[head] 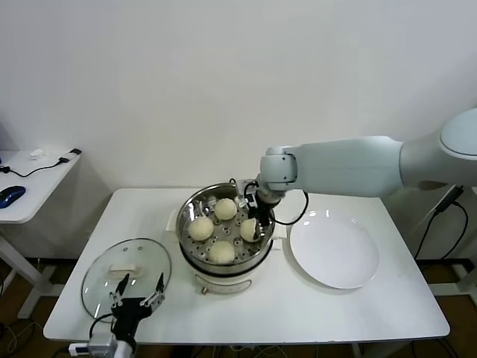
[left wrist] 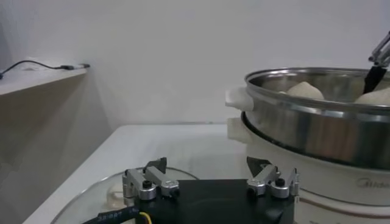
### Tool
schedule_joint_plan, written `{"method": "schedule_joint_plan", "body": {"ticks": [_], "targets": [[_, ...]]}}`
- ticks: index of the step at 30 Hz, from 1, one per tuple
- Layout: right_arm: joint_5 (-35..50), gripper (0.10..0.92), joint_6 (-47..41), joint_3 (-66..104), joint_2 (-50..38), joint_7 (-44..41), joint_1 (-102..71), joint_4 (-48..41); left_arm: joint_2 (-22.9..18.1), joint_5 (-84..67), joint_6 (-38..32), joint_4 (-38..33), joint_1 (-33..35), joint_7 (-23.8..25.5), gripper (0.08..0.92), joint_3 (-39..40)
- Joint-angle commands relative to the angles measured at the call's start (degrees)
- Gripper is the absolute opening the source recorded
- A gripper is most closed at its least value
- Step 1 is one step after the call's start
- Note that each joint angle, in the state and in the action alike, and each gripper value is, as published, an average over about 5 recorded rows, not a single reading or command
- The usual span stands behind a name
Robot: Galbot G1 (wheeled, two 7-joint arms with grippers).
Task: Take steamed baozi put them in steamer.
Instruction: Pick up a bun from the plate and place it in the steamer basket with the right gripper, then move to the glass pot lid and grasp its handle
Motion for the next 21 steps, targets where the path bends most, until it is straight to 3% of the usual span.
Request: {"method": "schedule_joint_plan", "body": {"ticks": [1, 7, 11, 21], "targets": [[-0.5, 0.733, 3.0, 2.5, -0.9, -0.9, -1.1, -0.7, 0.1, -0.1, 0.0, -0.3, 0.3, 0.0, 0.823, -0.2], [5.5, 0.819, 5.6, 6.0, -8.5, -1.8, 2.9, 1.8, 0.3, -0.4, 0.1, -0.9, 0.7, -0.1, 0.823, -0.8], [6.8, 0.822, 4.8, 14.7, -16.3, 7.9, 0.8, 2.4, 0.4, -1.0, 0.1, -1.1, 0.6, -0.4, 0.823, -0.9], [-1.3, 0.823, 7.1, 41.8, -33.7, 29.7, -17.7, 2.2, 1.4, -1.8, 0.3, 0.3, -0.8, -1.8, 0.823, -0.8]]}}
